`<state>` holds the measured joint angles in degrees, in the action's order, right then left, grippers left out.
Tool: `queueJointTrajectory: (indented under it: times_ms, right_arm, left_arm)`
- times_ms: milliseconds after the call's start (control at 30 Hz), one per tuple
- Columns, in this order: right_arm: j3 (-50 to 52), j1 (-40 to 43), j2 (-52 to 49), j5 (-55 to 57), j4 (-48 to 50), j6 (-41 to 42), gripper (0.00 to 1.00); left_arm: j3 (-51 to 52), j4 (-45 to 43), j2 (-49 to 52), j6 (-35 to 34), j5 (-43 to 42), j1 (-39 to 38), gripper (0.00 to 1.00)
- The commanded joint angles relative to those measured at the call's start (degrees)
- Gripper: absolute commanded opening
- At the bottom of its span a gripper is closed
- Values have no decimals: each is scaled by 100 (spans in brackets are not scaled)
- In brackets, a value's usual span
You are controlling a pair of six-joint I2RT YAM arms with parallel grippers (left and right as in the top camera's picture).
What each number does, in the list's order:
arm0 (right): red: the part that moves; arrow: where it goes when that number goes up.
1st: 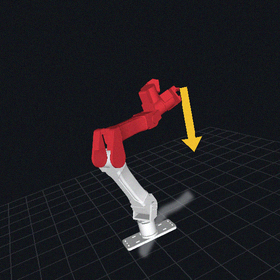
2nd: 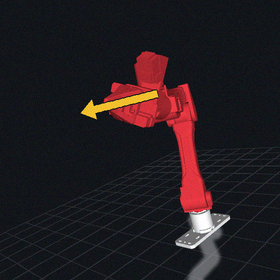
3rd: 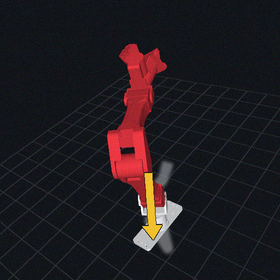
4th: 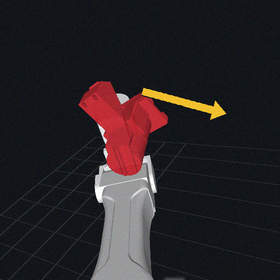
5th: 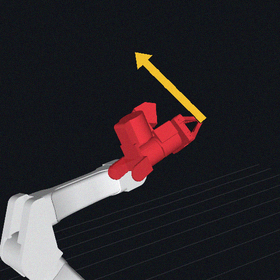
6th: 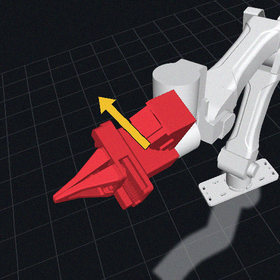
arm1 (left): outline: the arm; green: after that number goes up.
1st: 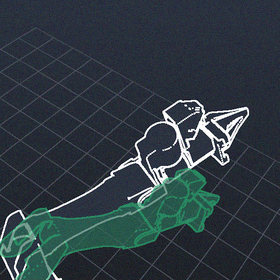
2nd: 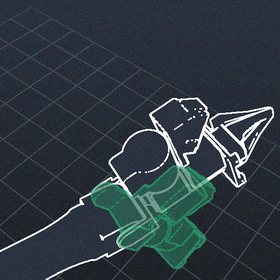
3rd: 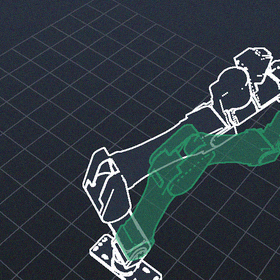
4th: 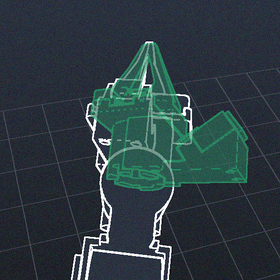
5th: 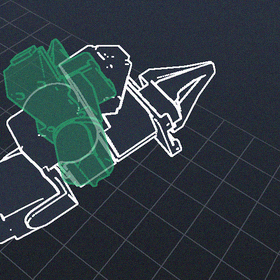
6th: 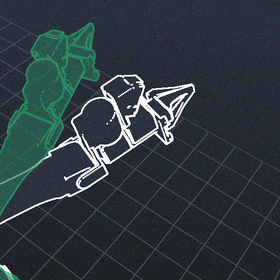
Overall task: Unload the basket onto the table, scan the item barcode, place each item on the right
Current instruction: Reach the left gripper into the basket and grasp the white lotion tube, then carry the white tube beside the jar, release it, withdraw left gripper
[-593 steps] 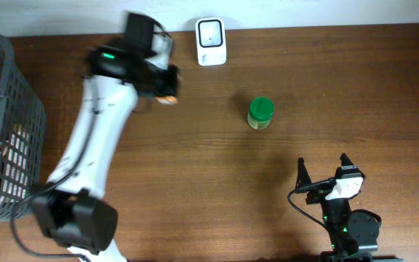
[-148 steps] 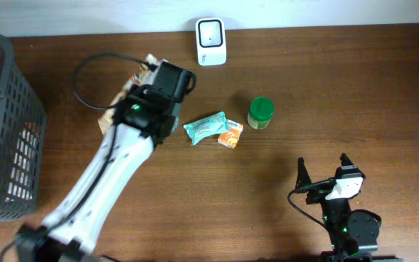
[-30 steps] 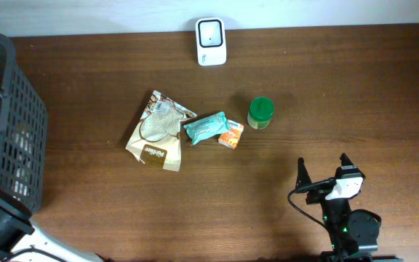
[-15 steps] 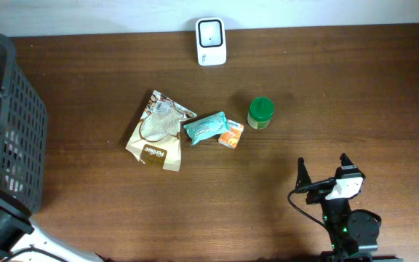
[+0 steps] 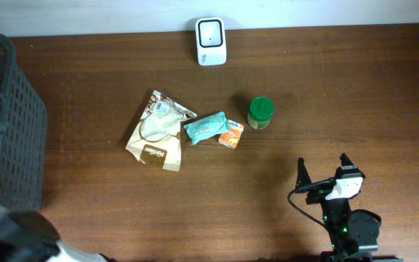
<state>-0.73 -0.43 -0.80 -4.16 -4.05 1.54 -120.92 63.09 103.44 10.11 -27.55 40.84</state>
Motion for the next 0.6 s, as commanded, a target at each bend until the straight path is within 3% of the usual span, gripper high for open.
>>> queueJointTrajectory:
  times_ms: [0, 233, 567]
  right_arm:
    - [42, -33, 39, 28, -9, 24, 98]
    - [42, -33, 39, 28, -9, 24, 98]
    - [42, -33, 39, 28, -9, 24, 98]
  left_arm:
    - [-181, -28, -776, -280, -26, -584, 0]
    - [-155, 603, -911, -474, 291, -2096, 0]
    - [566, 918, 20, -815, 597, -4332, 0]
